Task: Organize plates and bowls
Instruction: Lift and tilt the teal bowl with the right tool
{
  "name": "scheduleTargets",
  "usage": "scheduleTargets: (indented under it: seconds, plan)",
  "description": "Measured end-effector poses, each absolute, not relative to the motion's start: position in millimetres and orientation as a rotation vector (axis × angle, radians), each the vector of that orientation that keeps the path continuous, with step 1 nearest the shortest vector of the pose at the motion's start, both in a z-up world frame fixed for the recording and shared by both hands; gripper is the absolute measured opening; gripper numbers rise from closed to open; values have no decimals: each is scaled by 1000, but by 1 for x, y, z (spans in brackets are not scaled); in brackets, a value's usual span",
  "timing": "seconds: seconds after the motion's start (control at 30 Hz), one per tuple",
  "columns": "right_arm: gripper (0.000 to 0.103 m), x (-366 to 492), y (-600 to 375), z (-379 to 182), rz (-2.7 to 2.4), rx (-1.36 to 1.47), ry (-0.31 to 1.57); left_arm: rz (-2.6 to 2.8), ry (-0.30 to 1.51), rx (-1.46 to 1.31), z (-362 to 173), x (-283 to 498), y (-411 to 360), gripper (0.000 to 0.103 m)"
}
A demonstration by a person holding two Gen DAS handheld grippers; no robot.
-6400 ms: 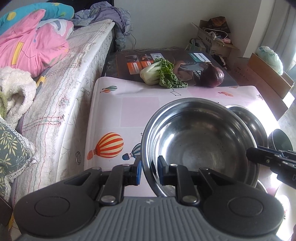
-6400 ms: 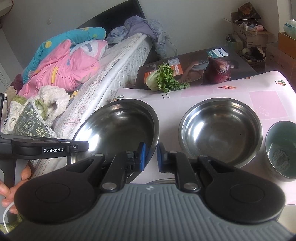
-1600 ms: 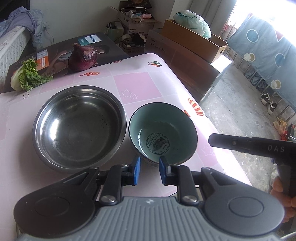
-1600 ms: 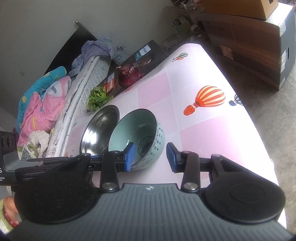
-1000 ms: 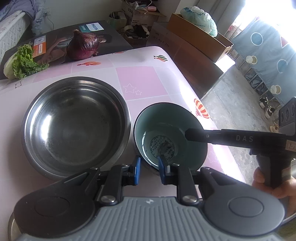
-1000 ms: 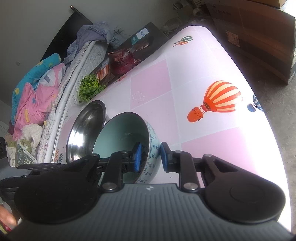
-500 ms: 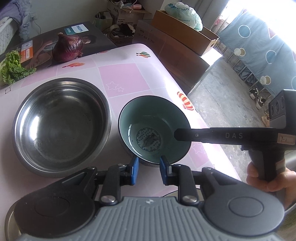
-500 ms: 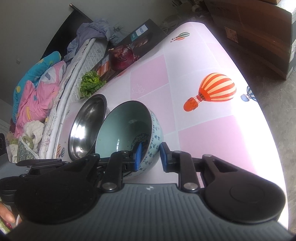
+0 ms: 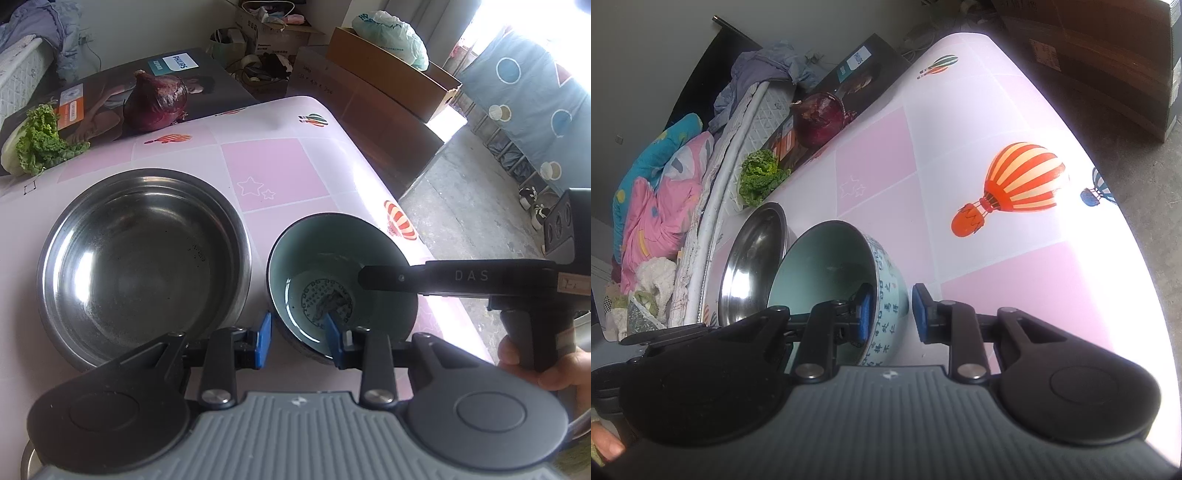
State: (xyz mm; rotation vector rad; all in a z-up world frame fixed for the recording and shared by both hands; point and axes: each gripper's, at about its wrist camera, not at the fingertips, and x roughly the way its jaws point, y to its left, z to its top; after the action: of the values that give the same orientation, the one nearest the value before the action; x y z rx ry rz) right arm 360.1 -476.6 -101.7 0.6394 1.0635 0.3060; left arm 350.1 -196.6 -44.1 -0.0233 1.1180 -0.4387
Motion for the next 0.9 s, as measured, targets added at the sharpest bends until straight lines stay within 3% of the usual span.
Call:
scheduleTargets:
  seconds: [0.37, 0.47, 0.9]
  plan:
    - [23, 363, -473, -105, 329, 635, 1070, -426, 1157, -12, -58, 365, -200, 32]
    - [22, 364, -472, -104, 330, 626, 1072, -428, 1168, -16, -61, 366, -200, 26]
    - [21, 362, -464, -100, 338, 581, 1071, -443, 1157, 11, -56, 362, -200, 25]
